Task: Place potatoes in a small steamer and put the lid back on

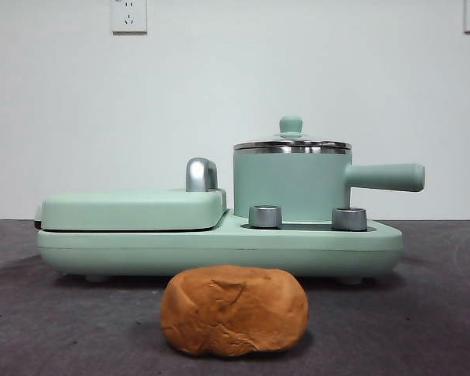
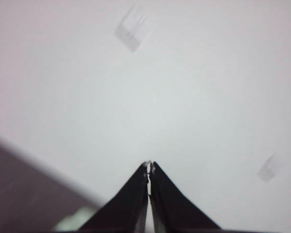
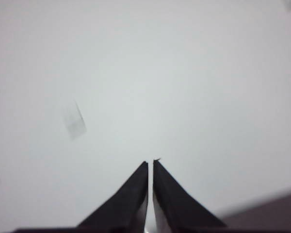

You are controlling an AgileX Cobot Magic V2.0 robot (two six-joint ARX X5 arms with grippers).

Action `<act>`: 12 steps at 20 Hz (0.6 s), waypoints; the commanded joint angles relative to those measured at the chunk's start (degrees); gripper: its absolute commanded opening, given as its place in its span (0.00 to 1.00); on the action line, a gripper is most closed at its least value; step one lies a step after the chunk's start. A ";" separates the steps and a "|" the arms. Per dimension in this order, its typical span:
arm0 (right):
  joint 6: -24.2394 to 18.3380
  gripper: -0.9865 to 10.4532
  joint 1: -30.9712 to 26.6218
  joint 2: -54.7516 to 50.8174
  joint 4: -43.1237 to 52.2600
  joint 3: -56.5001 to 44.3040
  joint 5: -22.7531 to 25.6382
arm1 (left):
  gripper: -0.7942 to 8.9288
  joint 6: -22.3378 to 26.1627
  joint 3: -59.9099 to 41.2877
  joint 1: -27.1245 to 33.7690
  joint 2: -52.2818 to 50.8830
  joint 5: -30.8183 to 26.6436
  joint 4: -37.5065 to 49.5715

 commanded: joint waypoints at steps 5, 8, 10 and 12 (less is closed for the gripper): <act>7.67 0.10 0.17 1.25 -11.21 13.86 5.14 | 0.09 -7.41 9.51 -0.11 0.90 -0.20 -4.37; 3.23 0.10 0.17 5.14 -20.59 22.23 2.40 | 0.09 -3.02 18.21 -0.11 3.93 -0.15 -15.39; 0.76 0.10 0.17 8.81 -25.92 27.56 -1.55 | 0.09 1.62 24.37 -0.11 7.04 -0.13 -22.71; -2.32 0.10 0.17 12.68 -30.60 32.15 -5.84 | 0.09 6.01 29.62 -0.11 10.40 1.16 -28.02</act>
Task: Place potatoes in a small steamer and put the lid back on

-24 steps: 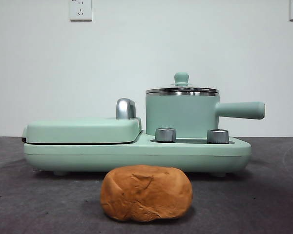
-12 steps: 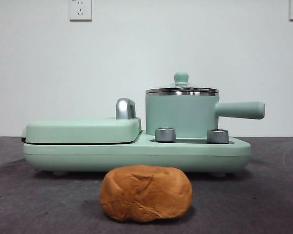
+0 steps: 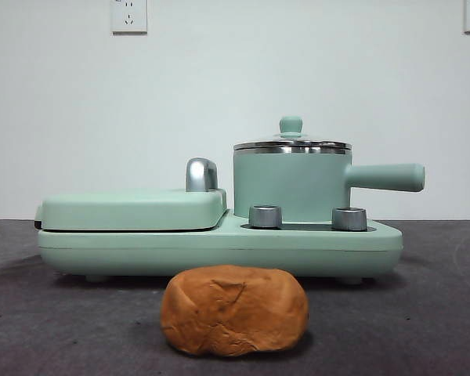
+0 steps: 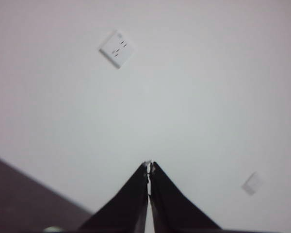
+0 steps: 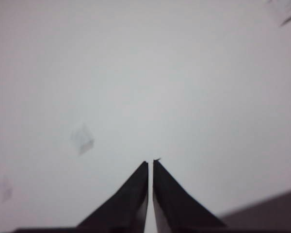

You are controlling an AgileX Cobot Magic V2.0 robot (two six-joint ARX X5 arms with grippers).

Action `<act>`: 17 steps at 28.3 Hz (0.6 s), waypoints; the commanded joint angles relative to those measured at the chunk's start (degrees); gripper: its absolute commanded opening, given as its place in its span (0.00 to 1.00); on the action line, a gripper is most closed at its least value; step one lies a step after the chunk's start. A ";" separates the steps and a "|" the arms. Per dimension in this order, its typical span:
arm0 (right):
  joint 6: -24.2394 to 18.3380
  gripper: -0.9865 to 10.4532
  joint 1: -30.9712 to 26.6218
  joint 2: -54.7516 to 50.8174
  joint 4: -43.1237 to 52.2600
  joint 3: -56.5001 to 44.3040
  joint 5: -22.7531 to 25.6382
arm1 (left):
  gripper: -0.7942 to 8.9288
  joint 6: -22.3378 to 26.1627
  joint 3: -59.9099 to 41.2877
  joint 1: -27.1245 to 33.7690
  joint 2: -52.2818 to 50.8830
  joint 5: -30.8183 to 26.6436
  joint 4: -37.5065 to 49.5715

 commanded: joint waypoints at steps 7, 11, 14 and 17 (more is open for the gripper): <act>-19.19 0.10 0.20 16.37 -14.97 14.84 -16.70 | 0.09 18.01 16.76 -0.20 16.46 15.10 -15.10; -26.58 0.10 0.33 21.90 -20.52 18.49 -20.37 | 0.09 23.23 20.61 -1.16 23.80 22.18 -20.06; -31.63 0.10 2.43 24.76 -23.52 19.54 -20.68 | 0.09 29.77 23.10 -3.04 28.61 23.28 -24.52; -34.93 0.10 6.03 26.71 -25.97 19.54 -18.73 | 0.09 38.23 24.98 -5.57 32.46 23.26 -28.22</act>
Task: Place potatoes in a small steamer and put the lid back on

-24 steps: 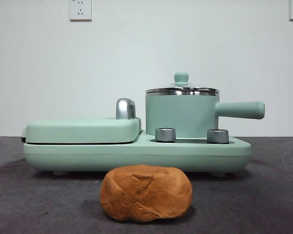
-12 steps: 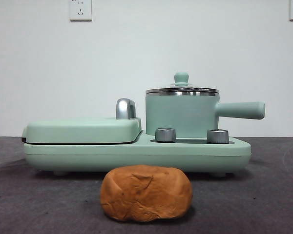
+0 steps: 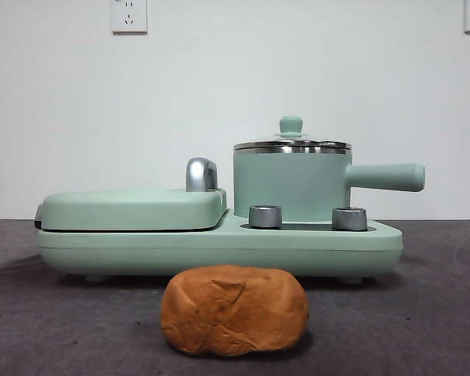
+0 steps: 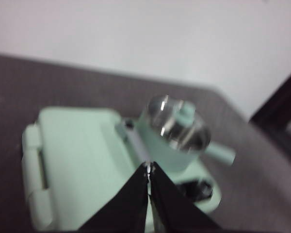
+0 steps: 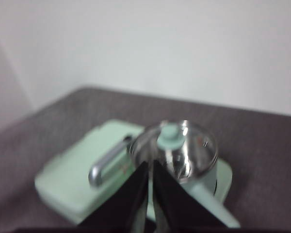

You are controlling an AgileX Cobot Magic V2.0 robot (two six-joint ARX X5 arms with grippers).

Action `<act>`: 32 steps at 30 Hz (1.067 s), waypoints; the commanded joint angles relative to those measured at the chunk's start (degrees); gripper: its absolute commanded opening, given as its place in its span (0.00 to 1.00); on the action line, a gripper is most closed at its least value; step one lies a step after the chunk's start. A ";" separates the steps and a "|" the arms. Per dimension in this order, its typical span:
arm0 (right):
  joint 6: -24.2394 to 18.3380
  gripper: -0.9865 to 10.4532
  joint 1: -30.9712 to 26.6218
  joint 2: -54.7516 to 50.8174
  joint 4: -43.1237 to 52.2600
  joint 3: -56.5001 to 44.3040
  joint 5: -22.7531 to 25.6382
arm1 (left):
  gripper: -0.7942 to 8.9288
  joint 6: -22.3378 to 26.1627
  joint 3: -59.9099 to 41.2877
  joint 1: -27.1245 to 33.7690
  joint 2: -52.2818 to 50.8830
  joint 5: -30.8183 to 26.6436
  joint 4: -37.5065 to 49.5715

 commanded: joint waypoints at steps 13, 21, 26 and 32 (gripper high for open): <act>-13.57 0.10 16.48 9.75 -4.15 0.85 6.73 | 0.09 33.05 2.60 -16.52 8.24 -6.05 -5.20; -14.51 0.47 17.51 11.74 -5.57 0.85 6.71 | 0.34 33.46 2.60 -18.01 8.37 -5.90 -4.90; -14.16 0.47 17.51 11.72 -7.52 0.85 6.71 | 0.34 33.31 2.60 -18.84 8.44 -5.84 -4.52; -12.44 0.47 17.51 11.72 -9.25 0.85 6.69 | 0.34 33.29 2.60 -21.42 10.56 -5.84 1.62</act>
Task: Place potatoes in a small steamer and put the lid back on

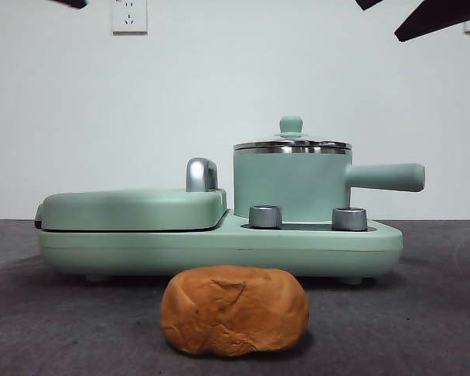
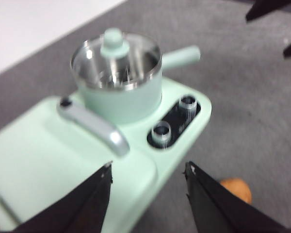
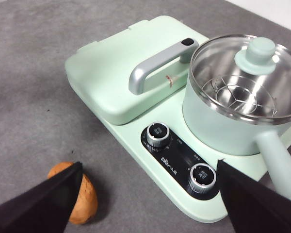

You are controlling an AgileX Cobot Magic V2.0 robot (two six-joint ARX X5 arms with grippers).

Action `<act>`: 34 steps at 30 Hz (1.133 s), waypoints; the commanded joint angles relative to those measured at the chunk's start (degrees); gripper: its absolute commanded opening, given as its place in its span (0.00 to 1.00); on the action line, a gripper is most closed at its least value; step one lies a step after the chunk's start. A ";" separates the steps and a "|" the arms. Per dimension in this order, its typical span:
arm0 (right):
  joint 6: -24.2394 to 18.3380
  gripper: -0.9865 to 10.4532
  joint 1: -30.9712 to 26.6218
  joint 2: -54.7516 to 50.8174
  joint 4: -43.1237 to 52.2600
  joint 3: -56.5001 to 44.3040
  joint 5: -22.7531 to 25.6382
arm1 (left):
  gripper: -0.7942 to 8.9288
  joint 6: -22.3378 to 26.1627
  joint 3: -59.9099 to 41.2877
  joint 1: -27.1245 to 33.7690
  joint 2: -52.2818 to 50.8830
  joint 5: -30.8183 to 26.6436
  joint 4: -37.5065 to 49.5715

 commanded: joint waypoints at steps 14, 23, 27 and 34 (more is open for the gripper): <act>2.47 0.47 0.46 0.37 0.72 0.85 0.20 | 0.34 -10.40 1.73 -3.17 28.61 -0.77 47.43; 2.43 0.47 0.46 0.39 0.72 0.85 0.28 | 0.34 -12.76 14.08 -3.96 47.41 -0.77 50.16; 2.43 0.47 0.46 0.39 0.68 0.85 1.75 | 0.34 -12.66 21.09 -4.66 53.44 -0.77 47.28; 2.45 0.47 0.46 0.39 0.66 0.85 3.19 | 0.34 -10.82 30.12 -5.66 61.07 -0.77 44.19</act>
